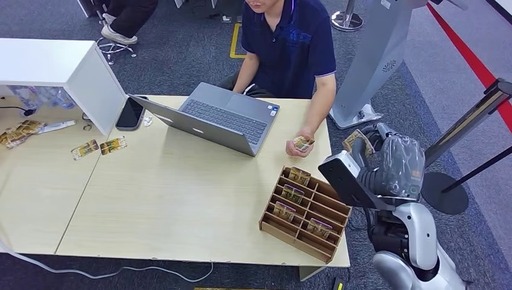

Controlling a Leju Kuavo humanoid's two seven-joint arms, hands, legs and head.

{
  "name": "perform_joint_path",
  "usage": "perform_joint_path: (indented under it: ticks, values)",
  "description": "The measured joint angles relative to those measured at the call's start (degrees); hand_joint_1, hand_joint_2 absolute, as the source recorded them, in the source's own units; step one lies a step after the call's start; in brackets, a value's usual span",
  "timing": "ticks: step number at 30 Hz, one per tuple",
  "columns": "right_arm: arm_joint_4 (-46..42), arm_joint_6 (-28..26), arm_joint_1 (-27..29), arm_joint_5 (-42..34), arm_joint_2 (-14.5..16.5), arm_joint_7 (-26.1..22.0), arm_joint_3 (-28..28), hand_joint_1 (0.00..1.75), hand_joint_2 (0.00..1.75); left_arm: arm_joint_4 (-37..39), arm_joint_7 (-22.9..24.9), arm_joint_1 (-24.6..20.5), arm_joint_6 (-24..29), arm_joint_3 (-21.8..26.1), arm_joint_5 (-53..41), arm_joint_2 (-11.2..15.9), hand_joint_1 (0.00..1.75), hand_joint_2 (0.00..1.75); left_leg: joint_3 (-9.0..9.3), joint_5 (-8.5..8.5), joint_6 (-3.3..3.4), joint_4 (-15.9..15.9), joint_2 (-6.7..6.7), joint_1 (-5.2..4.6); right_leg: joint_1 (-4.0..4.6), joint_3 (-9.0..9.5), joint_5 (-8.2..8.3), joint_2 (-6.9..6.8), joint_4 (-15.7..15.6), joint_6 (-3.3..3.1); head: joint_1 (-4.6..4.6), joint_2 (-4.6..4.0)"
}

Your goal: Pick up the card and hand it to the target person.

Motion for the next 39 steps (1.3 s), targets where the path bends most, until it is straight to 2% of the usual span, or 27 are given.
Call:
perform_joint_path:
  ticks: [5,16,27,39]
  values:
    - [4.3,-1.6,-2.1,-1.1,1.2,-1.7,0.5,1.54,1.75,0.0,0.6,-0.7,-0.2,-0.8,-0.8,-0.2,0.00,0.00,-0.01,0.00,0.00,0.0,-0.01,0.00,0.00,-0.01,0.00,0.00,0.0,0.00,-0.01,0.00]
    - [8.8,-2.4,-3.5,-1.1,2.9,-2.1,1.1,1.51,1.75,0.0,0.8,-1.0,-0.2,-1.2,-1.1,-0.3,0.00,0.00,-0.01,0.00,0.00,0.0,-0.01,0.00,0.00,-0.02,0.00,0.00,0.0,0.00,-0.01,0.00]
    - [14.8,-8.3,-4.9,-2.1,5.8,-5.5,2.3,1.47,1.75,0.0,1.3,-1.4,-0.6,-2.3,-1.9,-0.3,0.00,0.00,-0.01,0.00,0.00,0.0,-0.01,0.01,0.01,-0.02,0.00,0.00,0.0,0.00,-0.01,0.00]
    - [20.2,-10.5,-5.0,-2.9,7.9,-7.2,3.5,1.43,1.75,0.0,1.4,-1.4,-0.7,-2.3,-2.0,-0.3,0.00,0.00,-0.01,0.00,0.00,0.0,-0.01,0.00,0.00,-0.02,0.00,0.00,0.0,0.00,-0.01,0.00]
